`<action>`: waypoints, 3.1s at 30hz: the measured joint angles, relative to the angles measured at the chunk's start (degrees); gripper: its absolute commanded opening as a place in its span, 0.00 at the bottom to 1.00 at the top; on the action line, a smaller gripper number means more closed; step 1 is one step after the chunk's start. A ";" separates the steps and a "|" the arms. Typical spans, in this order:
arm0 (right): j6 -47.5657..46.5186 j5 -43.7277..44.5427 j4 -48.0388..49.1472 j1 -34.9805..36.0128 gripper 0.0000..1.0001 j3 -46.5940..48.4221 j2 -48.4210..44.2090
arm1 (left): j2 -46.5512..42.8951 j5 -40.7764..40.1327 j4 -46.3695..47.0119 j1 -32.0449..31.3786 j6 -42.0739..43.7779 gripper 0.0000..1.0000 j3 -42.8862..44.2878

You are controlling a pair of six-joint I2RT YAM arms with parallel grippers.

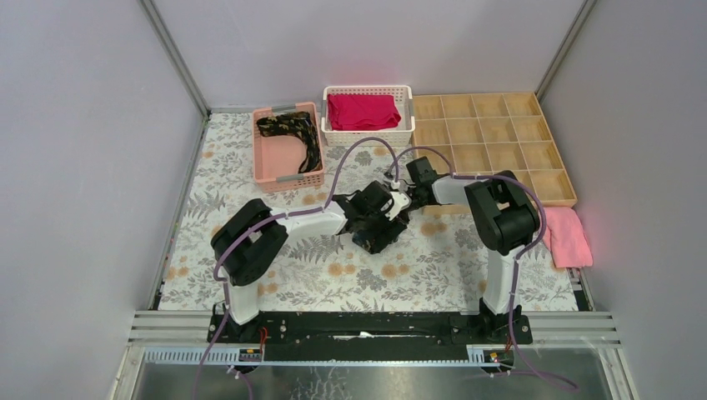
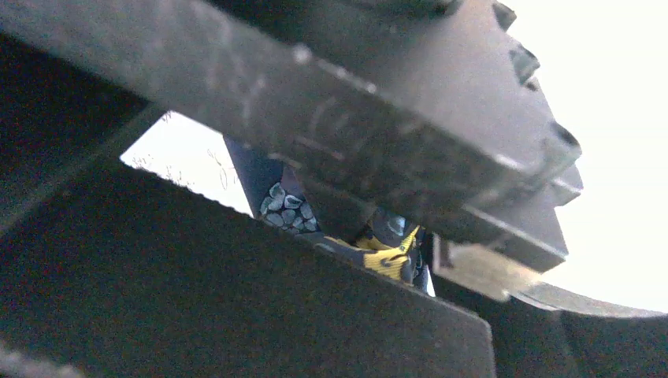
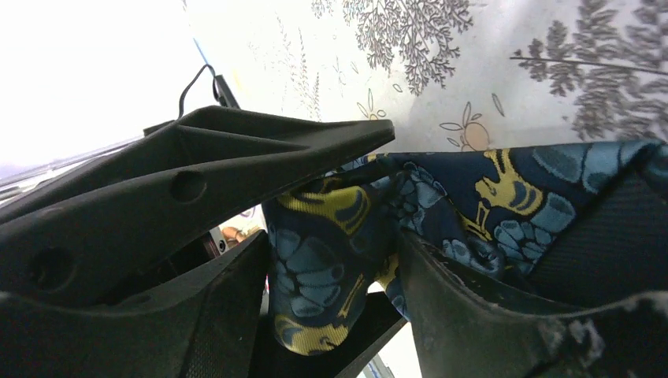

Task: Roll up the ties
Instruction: Roll the tie at the center of the board.

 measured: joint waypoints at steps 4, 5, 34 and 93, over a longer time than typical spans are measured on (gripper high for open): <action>0.04 3.65 -0.17 -0.72 0.72 -0.46 -2.21 | -0.26 0.55 2.10 0.22 -0.39 0.98 0.00; 0.04 4.39 -0.37 -0.74 0.72 -0.46 -2.47 | -0.26 0.63 2.49 0.31 -0.44 0.98 -0.09; -1.33 17.42 -5.73 -4.13 0.66 -2.84 -14.16 | 0.42 6.29 10.27 0.28 -0.24 0.95 -0.20; 7.54 39.65 0.79 5.55 0.00 -29.59 -34.27 | -6.67 -6.60 -8.48 8.94 -13.42 0.93 7.48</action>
